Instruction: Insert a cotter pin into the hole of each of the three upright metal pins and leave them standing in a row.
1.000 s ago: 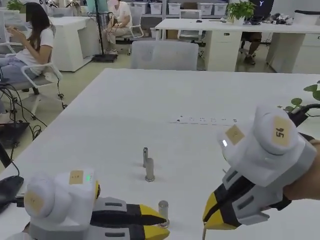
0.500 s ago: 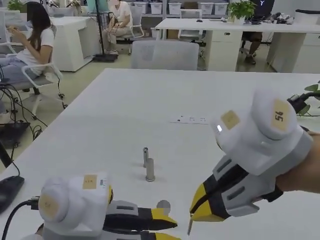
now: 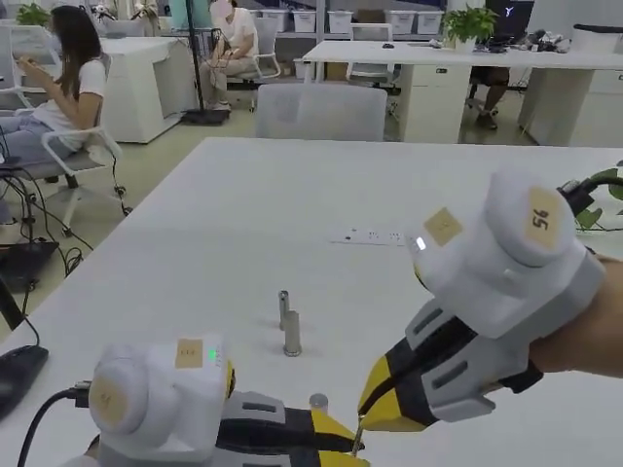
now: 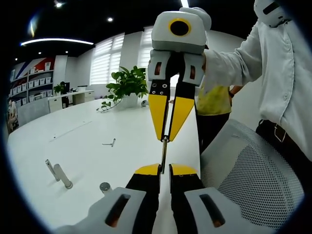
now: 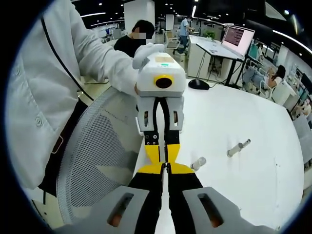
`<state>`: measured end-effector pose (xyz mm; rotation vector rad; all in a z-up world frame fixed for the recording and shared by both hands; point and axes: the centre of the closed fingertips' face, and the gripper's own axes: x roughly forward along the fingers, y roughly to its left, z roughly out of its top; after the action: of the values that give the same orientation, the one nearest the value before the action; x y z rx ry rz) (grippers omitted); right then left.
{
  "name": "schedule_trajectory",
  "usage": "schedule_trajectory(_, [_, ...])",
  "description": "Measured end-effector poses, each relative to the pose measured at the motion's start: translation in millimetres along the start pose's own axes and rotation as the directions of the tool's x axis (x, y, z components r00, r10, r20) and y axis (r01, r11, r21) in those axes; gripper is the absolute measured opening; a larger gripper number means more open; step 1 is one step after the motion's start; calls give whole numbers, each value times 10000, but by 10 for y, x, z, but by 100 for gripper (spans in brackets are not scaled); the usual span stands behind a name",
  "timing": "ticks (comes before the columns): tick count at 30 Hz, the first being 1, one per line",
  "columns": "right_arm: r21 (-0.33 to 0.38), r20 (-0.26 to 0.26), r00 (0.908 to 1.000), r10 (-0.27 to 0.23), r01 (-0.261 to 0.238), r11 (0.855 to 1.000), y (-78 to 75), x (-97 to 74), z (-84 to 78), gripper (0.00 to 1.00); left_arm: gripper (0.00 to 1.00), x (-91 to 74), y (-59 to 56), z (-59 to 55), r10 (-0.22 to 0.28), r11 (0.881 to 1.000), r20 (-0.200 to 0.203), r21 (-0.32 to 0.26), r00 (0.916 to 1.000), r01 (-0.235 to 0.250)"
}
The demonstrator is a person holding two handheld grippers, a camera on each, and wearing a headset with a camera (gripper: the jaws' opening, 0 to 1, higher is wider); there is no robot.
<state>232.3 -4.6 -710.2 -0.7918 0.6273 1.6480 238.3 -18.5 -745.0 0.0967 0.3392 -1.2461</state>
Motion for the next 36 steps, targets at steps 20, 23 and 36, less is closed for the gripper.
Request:
schedule_trajectory(20, [-97, -1134, 9928, 385, -398, 9992, 82, 58, -280, 3, 0, -29, -74, -71, -187, 9992, -1067, 338, 9941, 224])
schedule_trajectory(23, [-242, -1548, 9870, 427, -470, 9986, 106, 75, -365, 3, 0, -23, -97, -59, -273, 9988, -1147, 382, 9930, 319])
schedule_trajectory(36, [-399, -1930, 9772, 886, -980, 9944, 204, 137, -452, 5, 0, -4, -174, -118, -527, 9938, -2021, 857, 9779, 713])
